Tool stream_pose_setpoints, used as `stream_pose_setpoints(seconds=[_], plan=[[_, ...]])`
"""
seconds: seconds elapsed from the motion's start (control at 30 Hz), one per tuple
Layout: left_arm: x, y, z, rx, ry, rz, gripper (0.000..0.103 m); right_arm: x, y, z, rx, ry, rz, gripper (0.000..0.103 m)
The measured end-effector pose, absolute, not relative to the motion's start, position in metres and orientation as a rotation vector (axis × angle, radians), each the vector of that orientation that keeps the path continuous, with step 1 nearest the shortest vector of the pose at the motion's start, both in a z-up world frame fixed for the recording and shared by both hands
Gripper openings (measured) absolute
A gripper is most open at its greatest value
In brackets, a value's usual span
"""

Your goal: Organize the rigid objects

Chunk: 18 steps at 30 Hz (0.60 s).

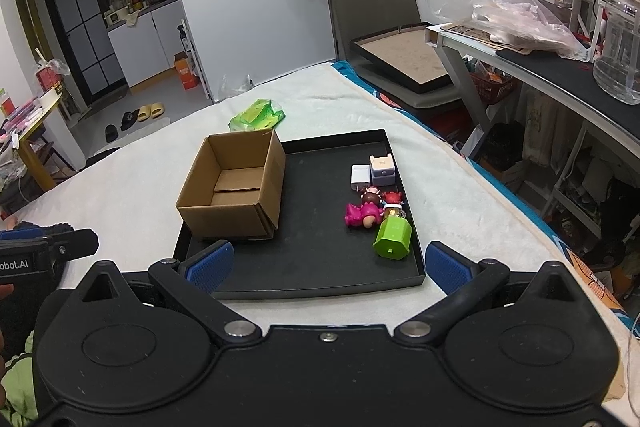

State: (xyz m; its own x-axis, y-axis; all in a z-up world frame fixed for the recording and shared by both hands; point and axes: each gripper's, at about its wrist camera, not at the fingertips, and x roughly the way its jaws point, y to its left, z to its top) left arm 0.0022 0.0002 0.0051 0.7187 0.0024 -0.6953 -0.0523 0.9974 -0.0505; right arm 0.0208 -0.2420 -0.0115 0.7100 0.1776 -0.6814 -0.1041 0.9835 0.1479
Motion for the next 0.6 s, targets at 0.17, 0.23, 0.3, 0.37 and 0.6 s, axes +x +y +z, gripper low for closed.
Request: stream_pose_setpoints(seconds=[0.17, 0.23, 0.3, 0.37, 0.6], plan=[[0.004, 0.0, 0.004, -0.066, 0.77, 0.034, 0.096, 0.022, -0.241, -0.011, 0.095, 0.766, 0.161, 0.103], [0.004, 0.0, 0.004, -0.067, 0.769, 0.038, 0.096, 0.022, -0.24, -0.011, 0.09, 0.766, 0.165, 0.103], [0.004, 0.001, 0.005, -0.062, 0.763, 0.045, 0.096, 0.023, -0.24, -0.012, 0.088, 0.765, 0.17, 0.103], [0.005, 0.003, 0.004, -0.063, 0.754, 0.048, 0.096, 0.024, -0.24, -0.013, 0.086, 0.757, 0.177, 0.103], [0.015, 0.009, -0.003, -0.081, 0.748, 0.051, 0.096, 0.035, -0.241, -0.023, 0.078, 0.761, 0.145, 0.103]])
